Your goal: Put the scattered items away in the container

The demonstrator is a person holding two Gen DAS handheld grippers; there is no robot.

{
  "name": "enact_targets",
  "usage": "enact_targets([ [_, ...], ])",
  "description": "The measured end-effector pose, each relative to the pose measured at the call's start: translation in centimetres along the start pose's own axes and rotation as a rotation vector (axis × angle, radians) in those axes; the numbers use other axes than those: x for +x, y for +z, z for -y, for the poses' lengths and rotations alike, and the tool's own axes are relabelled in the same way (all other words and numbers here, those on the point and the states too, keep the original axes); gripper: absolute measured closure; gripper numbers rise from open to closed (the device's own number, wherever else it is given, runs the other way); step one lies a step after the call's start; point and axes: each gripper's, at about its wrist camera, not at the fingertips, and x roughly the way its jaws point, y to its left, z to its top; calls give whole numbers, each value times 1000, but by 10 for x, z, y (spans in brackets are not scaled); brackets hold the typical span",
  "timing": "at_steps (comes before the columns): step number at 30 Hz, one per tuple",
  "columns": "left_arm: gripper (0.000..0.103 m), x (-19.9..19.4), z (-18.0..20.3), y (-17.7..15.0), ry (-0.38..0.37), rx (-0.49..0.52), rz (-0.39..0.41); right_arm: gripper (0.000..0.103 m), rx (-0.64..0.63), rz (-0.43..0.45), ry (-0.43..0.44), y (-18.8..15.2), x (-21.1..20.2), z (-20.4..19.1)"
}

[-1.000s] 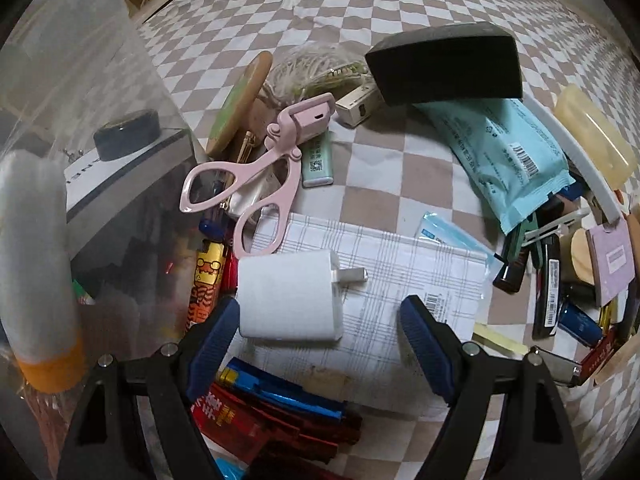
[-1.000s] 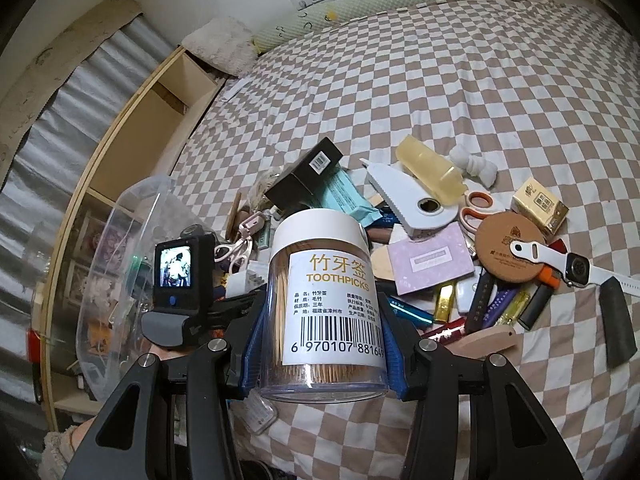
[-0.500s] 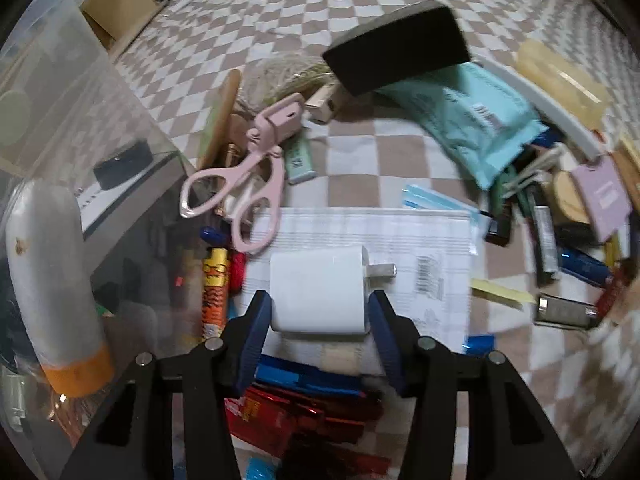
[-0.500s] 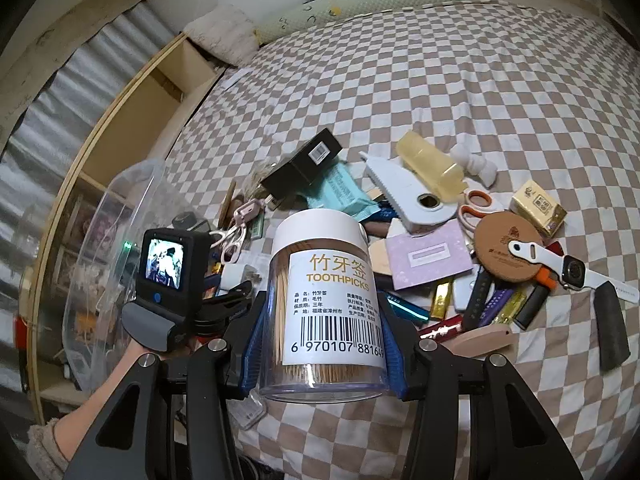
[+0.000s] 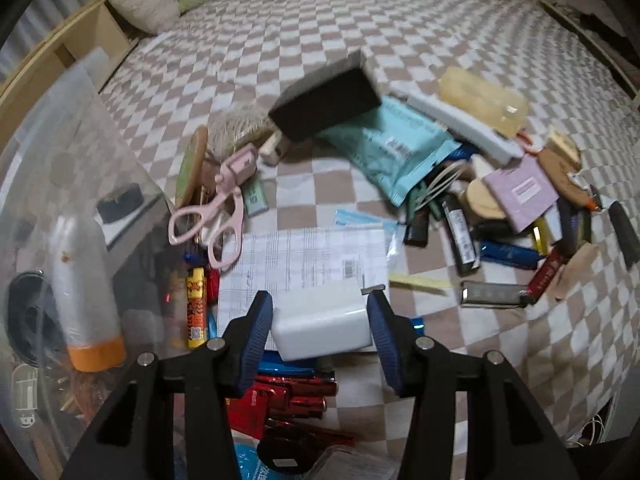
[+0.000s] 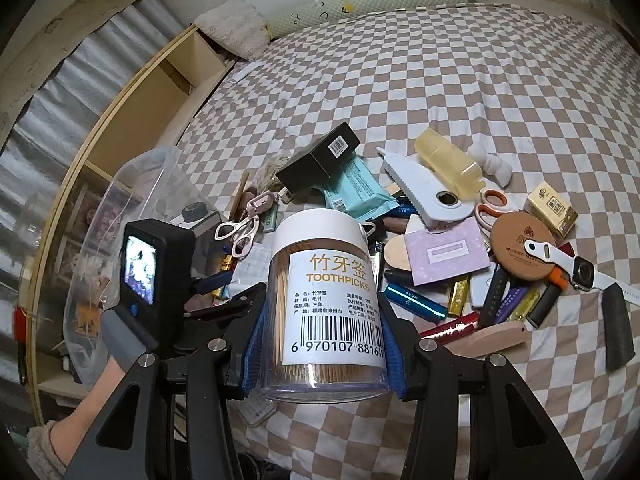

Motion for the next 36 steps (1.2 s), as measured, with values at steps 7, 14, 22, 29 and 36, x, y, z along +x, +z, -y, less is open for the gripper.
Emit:
enact_targets([
  [7, 54, -40, -5, 4, -35, -7, 111, 53, 0, 2, -5, -3, -2, -5],
  [14, 54, -75, -14, 6, -40, -28, 238, 53, -3, 9, 3, 1, -2, -7],
  [22, 54, -119, -30, 1, -60, -64, 358, 53, -11, 24, 21, 4, -6, -16],
  [29, 54, -151, -59, -7, -70, -137, 445, 53, -17, 46, 42, 9, -11, -27],
  [36, 54, -173, -98, -15, -62, -221, 501, 53, -39, 45, 60, 11, -7, -44],
])
